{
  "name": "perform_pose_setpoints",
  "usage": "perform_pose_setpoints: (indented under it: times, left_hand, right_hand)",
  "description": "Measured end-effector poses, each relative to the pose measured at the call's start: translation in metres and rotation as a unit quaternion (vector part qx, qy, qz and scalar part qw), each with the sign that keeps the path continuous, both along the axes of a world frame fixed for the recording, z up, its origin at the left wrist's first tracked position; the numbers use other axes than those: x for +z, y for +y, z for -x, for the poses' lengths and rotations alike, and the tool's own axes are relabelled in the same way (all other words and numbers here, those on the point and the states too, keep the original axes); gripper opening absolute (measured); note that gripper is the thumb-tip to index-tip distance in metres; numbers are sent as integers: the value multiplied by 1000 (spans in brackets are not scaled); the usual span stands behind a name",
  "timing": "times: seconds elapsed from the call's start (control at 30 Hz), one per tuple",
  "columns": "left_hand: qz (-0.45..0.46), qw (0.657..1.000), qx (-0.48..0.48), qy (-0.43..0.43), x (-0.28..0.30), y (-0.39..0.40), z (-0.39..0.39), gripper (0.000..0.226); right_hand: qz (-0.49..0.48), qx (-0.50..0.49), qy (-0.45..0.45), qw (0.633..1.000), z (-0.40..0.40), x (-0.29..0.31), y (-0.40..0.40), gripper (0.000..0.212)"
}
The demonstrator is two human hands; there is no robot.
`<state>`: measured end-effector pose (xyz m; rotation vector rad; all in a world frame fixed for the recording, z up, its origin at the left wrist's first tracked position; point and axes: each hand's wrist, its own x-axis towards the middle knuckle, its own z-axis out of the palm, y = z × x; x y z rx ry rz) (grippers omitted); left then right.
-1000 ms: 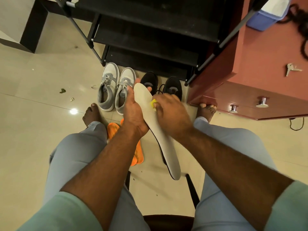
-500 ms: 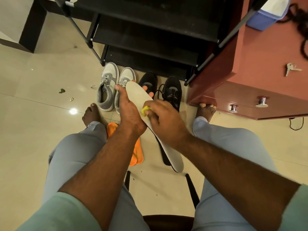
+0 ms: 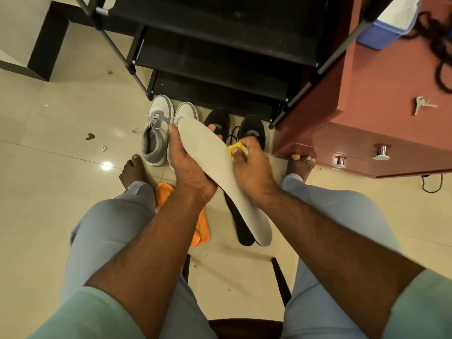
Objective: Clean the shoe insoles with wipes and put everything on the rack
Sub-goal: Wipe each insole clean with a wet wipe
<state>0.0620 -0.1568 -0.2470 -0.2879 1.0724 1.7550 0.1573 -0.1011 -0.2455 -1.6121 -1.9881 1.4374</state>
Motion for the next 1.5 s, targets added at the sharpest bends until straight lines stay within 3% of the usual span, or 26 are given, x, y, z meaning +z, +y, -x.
perform_pose_setpoints:
  times: [0.13, 0.27, 0.37, 0.5, 0.63, 0.73, 0.9, 1.0, 1.13, 1.2, 1.3, 1.37, 1.43, 1.5]
  left_hand:
    - [24, 998, -65, 0, 9, -3, -27, 74]
    - [47, 995, -77, -43, 8, -3, -10, 97]
    - [40, 991, -115, -51, 9, -4, -3, 88]
    - [64, 983, -162, -51, 11, -4, -6, 72]
    - [28, 990, -100, -90, 4, -7, 9, 79]
    - [20, 990, -105, -94, 5, -8, 10, 77]
    - [66, 982, -171, -43, 18, -3, -2, 52]
    - [77, 986, -148, -29, 19, -4, 4, 48]
    - [88, 985, -142, -41, 11, -4, 9, 67]
    - [91, 983, -153, -43, 11, -4, 8, 62]
    - [91, 978, -188, -28, 14, -3, -2, 54]
    - [84, 983, -163, -18, 5, -2, 2, 49]
    - [83, 989, -125, 0, -5, -1, 11, 47]
    - [81, 988, -131, 13, -13, 0, 17, 52]
  right_hand:
    - [-26, -44, 40, 998, 5, 0, 3, 16]
    - [-62, 41, 26, 997, -3, 1, -1, 14]
    - [-103, 105, -5, 989, -8, 7, 8, 21]
    - [-161, 115, -56, 979, -3, 9, 28, 21]
    - [-41, 178, -13, 983, -12, 18, 27, 20]
    - [-40, 227, 9, 973, -22, 26, 22, 22]
    - [-32, 82, 62, 994, -11, 22, 36, 23]
    - [-29, 148, 60, 987, -17, 20, 36, 20]
    - [49, 226, 62, 971, -29, 28, 36, 19]
    - [64, 190, 83, 976, -27, 26, 42, 17]
    - [-22, 116, 66, 991, -16, 13, 50, 15]
    - [31, 83, 94, 992, -14, 14, 51, 14]
    - [109, 138, 123, 977, -20, 24, 45, 16]
    - [110, 271, 78, 953, -28, 33, 34, 18]
